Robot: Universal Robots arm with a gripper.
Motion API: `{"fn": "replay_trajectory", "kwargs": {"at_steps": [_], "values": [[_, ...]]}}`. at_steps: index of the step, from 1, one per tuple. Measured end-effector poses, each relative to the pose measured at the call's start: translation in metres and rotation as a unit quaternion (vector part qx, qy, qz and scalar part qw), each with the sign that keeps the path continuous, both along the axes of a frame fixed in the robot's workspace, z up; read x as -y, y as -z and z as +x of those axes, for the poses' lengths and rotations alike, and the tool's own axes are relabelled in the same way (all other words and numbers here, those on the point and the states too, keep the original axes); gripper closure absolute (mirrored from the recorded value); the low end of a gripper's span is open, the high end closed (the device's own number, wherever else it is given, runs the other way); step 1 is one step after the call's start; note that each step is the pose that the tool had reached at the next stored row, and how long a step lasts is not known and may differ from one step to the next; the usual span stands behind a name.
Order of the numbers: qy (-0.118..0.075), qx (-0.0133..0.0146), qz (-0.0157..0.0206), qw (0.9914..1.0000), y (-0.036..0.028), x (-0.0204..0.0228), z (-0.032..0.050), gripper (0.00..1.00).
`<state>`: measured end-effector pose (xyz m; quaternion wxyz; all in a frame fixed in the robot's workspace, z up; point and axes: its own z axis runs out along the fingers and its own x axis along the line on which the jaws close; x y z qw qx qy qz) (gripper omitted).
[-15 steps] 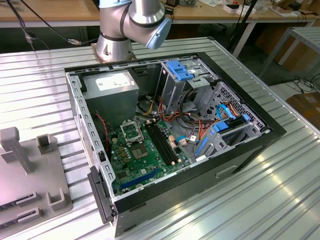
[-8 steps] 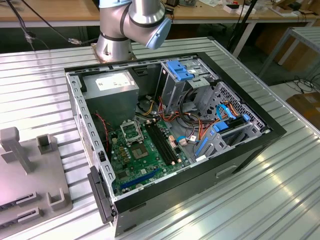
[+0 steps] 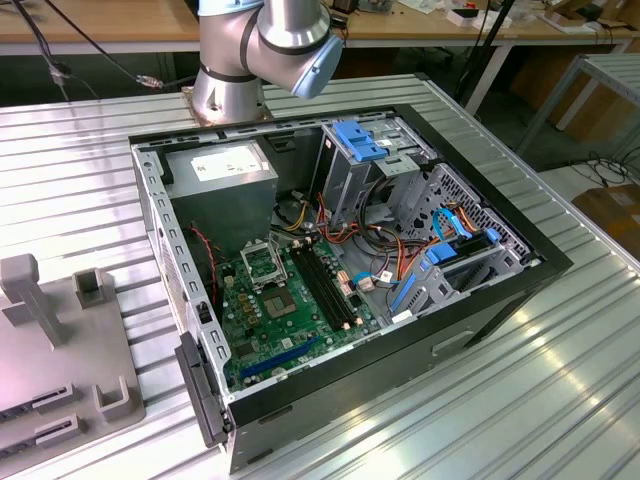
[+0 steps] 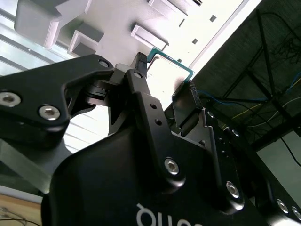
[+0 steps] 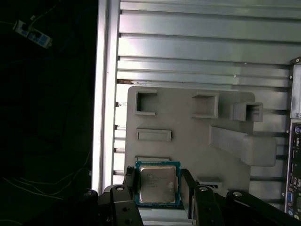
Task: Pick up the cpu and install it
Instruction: 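Pick up the cpu and move it towards the insertion slot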
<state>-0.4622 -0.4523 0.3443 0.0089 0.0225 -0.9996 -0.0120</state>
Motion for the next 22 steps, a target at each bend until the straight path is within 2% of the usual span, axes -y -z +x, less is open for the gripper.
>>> {"fn": "replay_trajectory", "kwargs": {"at_steps": [1,3,5,6,16,22], "values": [[0.0,0.0,0.0,1.0,-0.0004,0.0,0.0,0.53],[0.0,-0.0007,0.0,1.0,-0.008,0.0,0.0001,0.53],[0.0,-0.0021,0.0,1.0,-0.0188,0.0,0.0004,0.53],[0.0,-0.0024,0.0,1.0,-0.0204,0.0,0.0004,0.53],[0.0,-0.0035,0.0,0.99999,-0.028,0.0,0.0006,0.53],[0.0,-0.0037,0.0,0.99999,-0.029,0.0,0.0007,0.53]]}}
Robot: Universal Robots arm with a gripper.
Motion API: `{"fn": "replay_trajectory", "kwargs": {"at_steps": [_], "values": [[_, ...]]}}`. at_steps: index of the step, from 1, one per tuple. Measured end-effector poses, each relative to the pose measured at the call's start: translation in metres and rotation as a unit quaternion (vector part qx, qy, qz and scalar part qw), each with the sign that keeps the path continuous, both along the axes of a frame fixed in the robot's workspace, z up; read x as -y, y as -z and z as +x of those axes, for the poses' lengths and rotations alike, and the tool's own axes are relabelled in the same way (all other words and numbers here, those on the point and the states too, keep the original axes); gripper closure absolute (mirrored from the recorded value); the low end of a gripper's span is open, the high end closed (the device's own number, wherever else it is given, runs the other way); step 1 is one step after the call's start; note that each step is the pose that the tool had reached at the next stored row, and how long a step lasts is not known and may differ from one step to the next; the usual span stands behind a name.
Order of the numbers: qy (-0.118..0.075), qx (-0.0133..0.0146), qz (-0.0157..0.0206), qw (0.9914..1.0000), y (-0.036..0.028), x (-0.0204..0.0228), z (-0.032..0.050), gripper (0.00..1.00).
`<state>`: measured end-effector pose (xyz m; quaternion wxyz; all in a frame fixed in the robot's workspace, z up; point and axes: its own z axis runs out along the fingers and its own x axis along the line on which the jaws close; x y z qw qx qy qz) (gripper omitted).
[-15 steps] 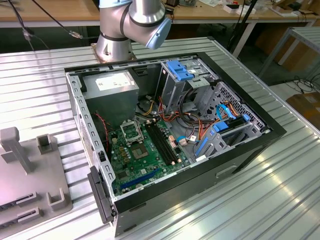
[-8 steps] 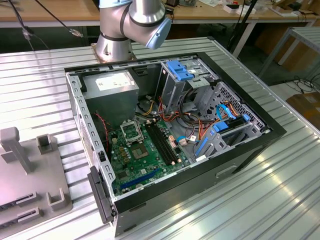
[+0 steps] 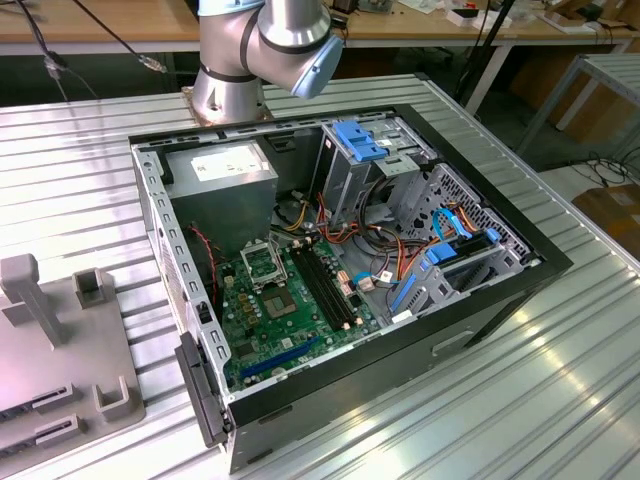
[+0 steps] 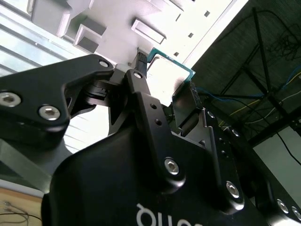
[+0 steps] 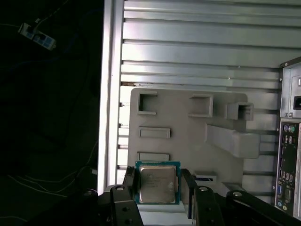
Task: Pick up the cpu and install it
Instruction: 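Pick up the cpu and move it towards the insertion slot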
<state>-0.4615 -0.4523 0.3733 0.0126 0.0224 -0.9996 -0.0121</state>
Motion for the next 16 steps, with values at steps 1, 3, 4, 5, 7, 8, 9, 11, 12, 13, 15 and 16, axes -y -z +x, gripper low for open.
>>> {"fn": "replay_trajectory", "kwargs": {"at_steps": [1,3,4,5,7,8,9,11,12,13,15,16], "values": [[0.0,0.0,0.0,1.0,0.0,0.0,0.0,0.53],[0.0,0.0,0.0,1.0,0.0,0.0,0.0,0.53],[0.0,0.0,0.0,1.0,0.0,0.0,0.0002,0.53],[0.0,-0.0001,0.0,1.0,-0.0001,0.0001,0.0009,0.53],[0.0,0.0,0.0,1.0,0.0,0.0,0.0051,0.53],[0.0,-0.0001,0.0,1.0,-0.0001,0.0,0.0074,0.53],[0.0,0.0,0.0,1.0,0.0,0.0,0.0103,0.53],[0.0,0.0,0.0,1.0,0.0001,0.0,0.0155,0.53],[0.0,0.0,0.0,1.0,0.0,0.0,0.0176,0.53],[0.0,-0.0001,0.0,1.0,0.0,0.0,0.0197,0.53],[0.0,0.0,0.0,1.0,0.0001,0.0,0.0244,0.53],[0.0,0.0,0.0,1.0,0.0,0.0,0.0266,0.53]]}}
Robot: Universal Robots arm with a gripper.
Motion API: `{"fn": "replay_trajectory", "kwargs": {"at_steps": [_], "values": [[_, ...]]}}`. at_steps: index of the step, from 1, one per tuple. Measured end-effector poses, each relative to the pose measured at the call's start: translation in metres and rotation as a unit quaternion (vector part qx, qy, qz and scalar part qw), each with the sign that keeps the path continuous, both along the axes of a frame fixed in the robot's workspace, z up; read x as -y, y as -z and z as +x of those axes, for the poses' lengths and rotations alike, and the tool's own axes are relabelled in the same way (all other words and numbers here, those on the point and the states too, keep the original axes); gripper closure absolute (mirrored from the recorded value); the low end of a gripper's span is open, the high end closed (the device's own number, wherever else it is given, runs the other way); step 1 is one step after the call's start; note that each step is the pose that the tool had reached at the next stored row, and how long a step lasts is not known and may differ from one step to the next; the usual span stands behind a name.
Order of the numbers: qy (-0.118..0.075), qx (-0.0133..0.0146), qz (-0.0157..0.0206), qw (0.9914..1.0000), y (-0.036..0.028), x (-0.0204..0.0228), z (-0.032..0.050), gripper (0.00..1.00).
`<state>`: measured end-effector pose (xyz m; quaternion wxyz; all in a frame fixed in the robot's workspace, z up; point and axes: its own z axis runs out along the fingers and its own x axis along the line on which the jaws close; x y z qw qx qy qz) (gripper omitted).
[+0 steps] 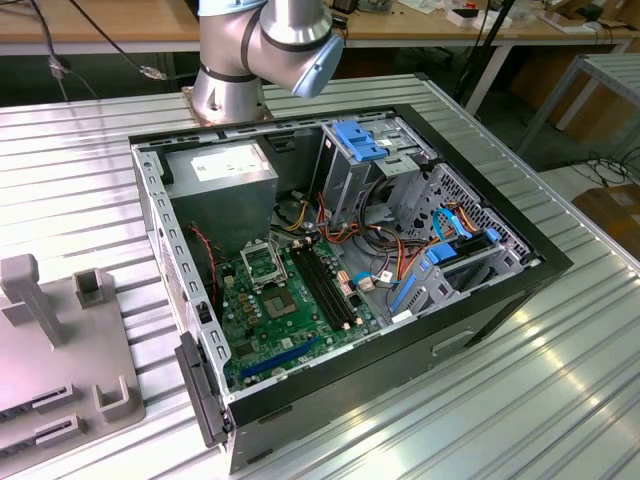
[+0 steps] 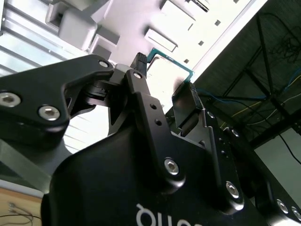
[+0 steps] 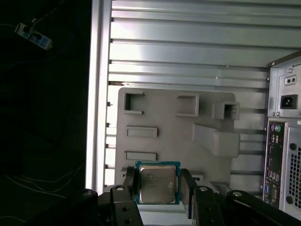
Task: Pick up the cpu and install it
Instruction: 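Pick up the cpu and move it towards the insertion slot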
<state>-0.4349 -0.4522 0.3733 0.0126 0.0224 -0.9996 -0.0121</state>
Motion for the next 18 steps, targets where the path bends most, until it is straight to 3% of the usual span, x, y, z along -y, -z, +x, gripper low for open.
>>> {"fn": "replay_trajectory", "kwargs": {"at_steps": [5,12,18], "values": [[0.0,0.0,0.0,1.0,0.0,0.0,0.0112,0.53],[0.0,0.0001,0.0,1.0,-0.0001,0.0,0.0117,0.53],[0.0,-0.0001,0.0,1.0,-0.0102,0.0,0.0118,0.53]]}}
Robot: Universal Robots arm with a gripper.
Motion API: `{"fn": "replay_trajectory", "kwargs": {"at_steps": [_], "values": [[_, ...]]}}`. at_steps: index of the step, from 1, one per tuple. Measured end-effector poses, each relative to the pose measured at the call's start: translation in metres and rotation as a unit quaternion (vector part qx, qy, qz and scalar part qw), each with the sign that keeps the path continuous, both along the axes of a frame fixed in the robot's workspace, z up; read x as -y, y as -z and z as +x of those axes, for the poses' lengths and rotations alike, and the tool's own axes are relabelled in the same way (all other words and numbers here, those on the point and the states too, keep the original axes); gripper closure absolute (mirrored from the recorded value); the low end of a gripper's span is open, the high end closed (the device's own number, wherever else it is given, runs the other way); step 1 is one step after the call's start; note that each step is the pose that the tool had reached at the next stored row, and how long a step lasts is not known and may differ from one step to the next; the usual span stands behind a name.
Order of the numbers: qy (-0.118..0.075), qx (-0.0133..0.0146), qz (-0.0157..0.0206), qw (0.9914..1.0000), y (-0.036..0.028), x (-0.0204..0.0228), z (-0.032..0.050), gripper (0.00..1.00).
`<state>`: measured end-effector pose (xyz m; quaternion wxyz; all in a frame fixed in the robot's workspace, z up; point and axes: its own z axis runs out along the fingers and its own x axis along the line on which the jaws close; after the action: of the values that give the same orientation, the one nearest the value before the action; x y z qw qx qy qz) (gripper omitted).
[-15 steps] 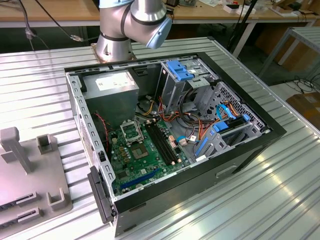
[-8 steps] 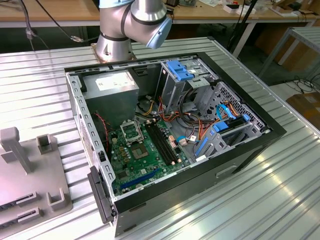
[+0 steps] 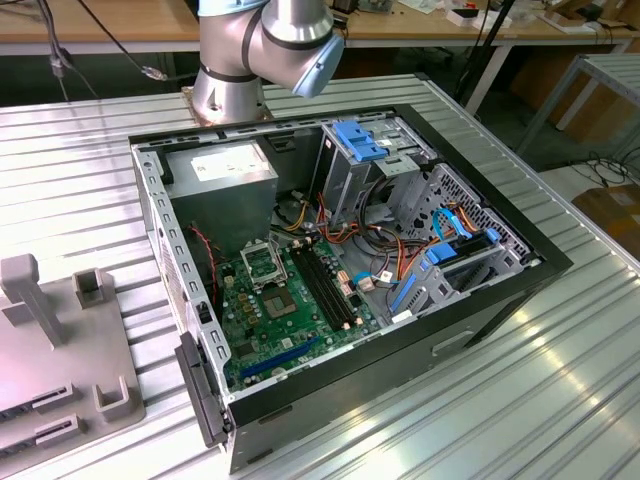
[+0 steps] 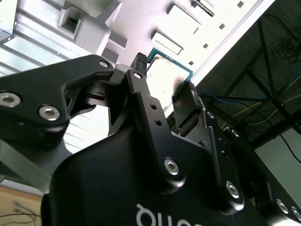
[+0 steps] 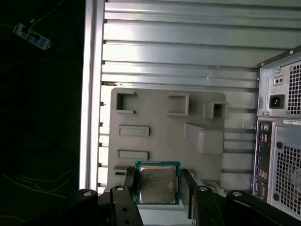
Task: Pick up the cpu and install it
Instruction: 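Pick up the cpu and move it towards the insertion slot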
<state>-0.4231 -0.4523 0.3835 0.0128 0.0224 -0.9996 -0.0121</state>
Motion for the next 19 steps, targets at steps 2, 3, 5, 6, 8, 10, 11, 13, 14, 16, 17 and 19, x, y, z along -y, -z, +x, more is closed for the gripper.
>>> {"fn": "replay_trajectory", "kwargs": {"at_steps": [2,3,5,6,8,10,11,13,14,16,17,19], "values": [[0.0,0.0001,0.0001,1.0,-0.0029,0.0,0.0,0.53],[0.0,0.0,0.0,1.0,-0.0045,0.0,0.0,0.53],[0.0,0.0,0.0,1.0,-0.0074,0.0,0.0,0.53],[0.0,-0.0001,0.0,1.0,-0.0102,0.0,0.0,0.53],[0.0,-0.0003,0.0,1.0,-0.0146,0.0,0.0001,0.53],[0.0,-0.0004,0.0001,1.0,-0.0148,0.0,0.0002,0.53],[0.0,-0.0005,0.0001,1.0,-0.0149,0.0,0.0002,0.53],[0.0,-0.0007,0.0,1.0,-0.0152,0.0,0.0002,0.53],[0.0,-0.0008,0.0,1.0,-0.0152,0.0,0.0003,0.53],[0.0,-0.0008,0.0,1.0,-0.0153,0.0001,0.0022,0.53],[0.0,-0.0007,0.0,1.0,-0.0152,0.0,0.0036,0.53],[0.0,-0.0007,0.0,1.0,-0.0152,0.0,0.0067,0.53]]}}
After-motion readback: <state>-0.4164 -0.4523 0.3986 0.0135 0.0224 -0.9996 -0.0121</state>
